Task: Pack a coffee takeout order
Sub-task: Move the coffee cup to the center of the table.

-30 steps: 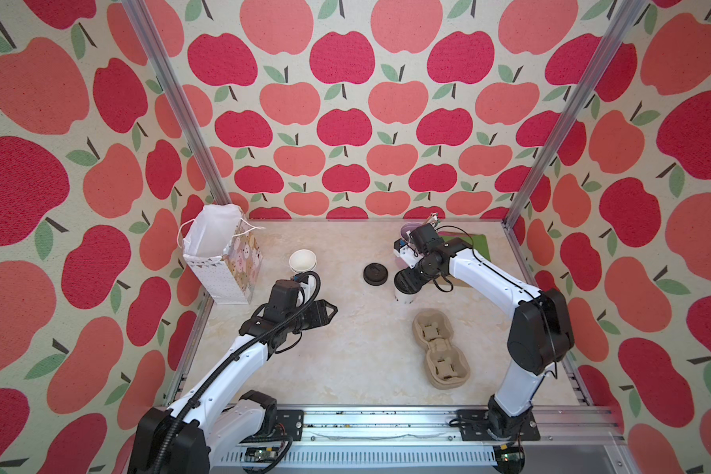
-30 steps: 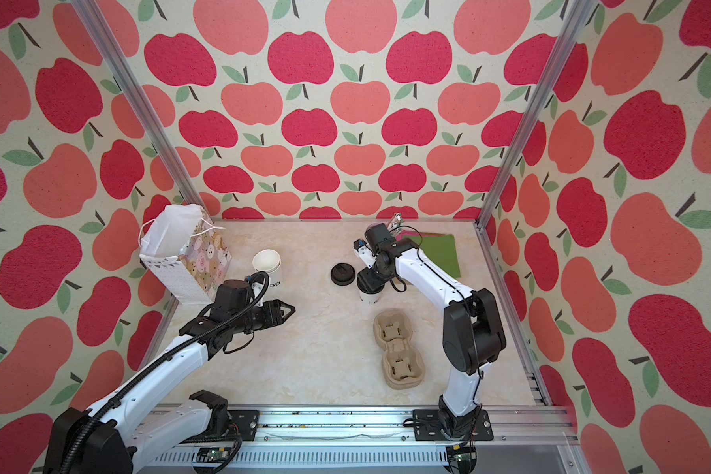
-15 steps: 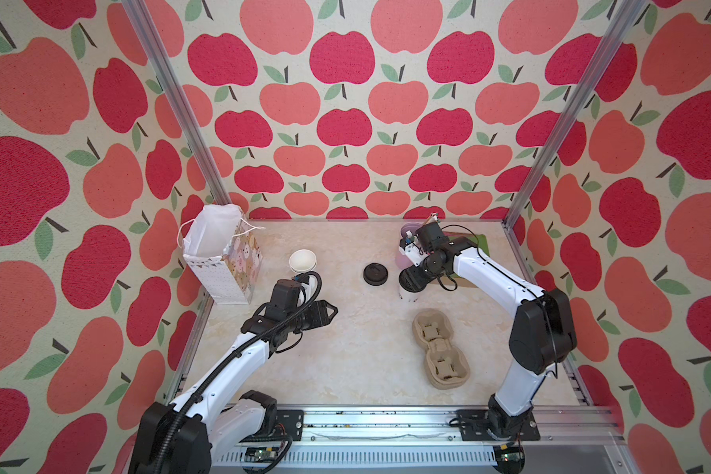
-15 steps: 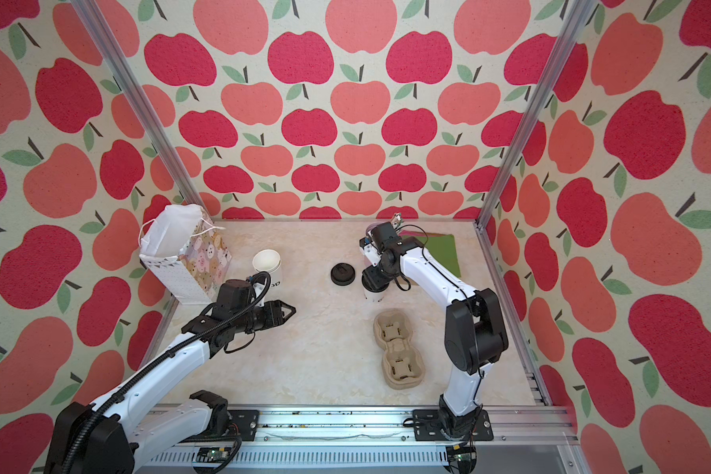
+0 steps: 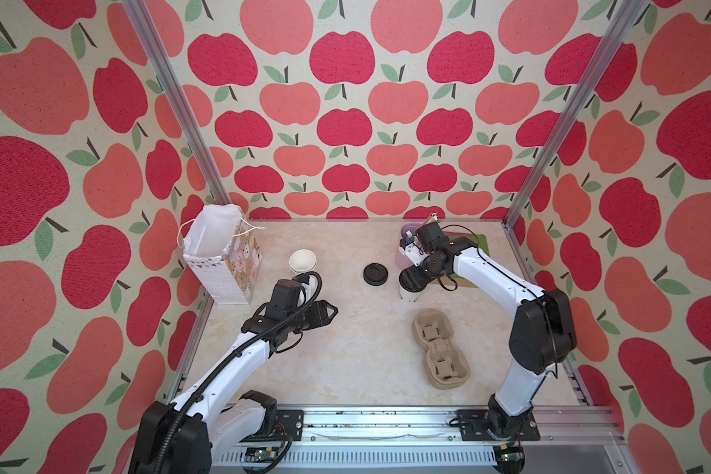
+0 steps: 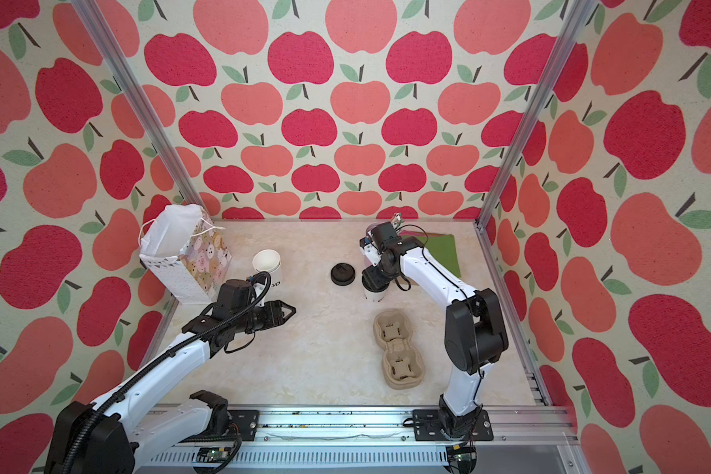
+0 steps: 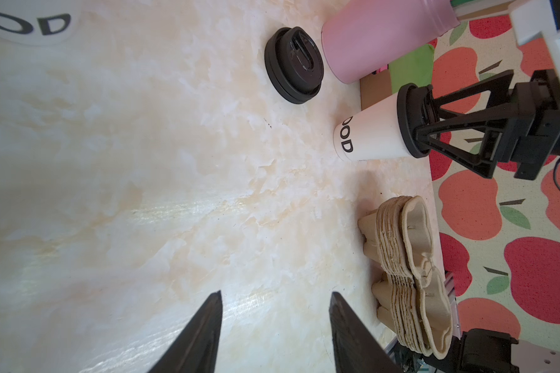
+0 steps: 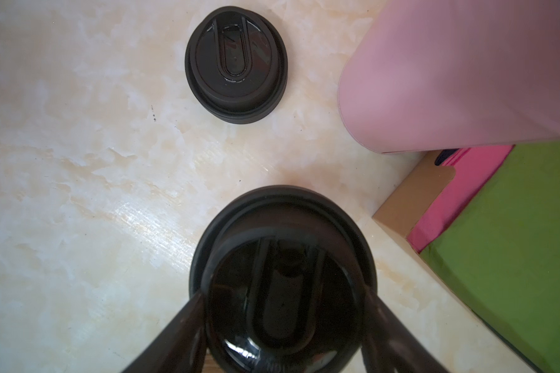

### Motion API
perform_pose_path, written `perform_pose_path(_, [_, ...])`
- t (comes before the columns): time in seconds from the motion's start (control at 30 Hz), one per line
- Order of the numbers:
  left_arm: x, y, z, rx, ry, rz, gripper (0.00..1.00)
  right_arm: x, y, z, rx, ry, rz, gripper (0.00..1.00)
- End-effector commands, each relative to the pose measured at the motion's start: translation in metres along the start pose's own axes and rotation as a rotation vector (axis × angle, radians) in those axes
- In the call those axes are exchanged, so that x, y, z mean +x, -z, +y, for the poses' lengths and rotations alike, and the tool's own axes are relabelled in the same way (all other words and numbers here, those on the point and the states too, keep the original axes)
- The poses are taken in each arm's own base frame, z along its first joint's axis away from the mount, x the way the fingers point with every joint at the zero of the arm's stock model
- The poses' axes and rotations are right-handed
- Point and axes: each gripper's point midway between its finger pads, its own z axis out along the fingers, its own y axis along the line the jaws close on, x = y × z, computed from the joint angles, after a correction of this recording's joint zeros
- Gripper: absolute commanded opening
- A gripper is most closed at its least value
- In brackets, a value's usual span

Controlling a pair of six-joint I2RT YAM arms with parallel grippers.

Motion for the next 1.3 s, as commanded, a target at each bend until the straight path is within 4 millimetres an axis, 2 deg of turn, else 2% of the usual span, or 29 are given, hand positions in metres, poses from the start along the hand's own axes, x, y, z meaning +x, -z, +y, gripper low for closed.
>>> perform_pose_path(0.0, [-0.007,0.004,-0.005,0.01,-0.01,-0.015,0.56,0.055,-0.012,-0.011,0.035,-0.032,0.223,0.71])
perform_pose_path(0.83, [-0.004,0.006,-0.002,0.0,-0.006,-0.021,0.57,0.029,0.008,-0.007,0.008,-0.049,0.118,0.79])
perform_pose_path(1.27, [-0.005,0.007,-0.002,-0.002,-0.006,-0.023,0.58,0.014,0.018,-0.008,0.012,-0.041,0.069,0.79])
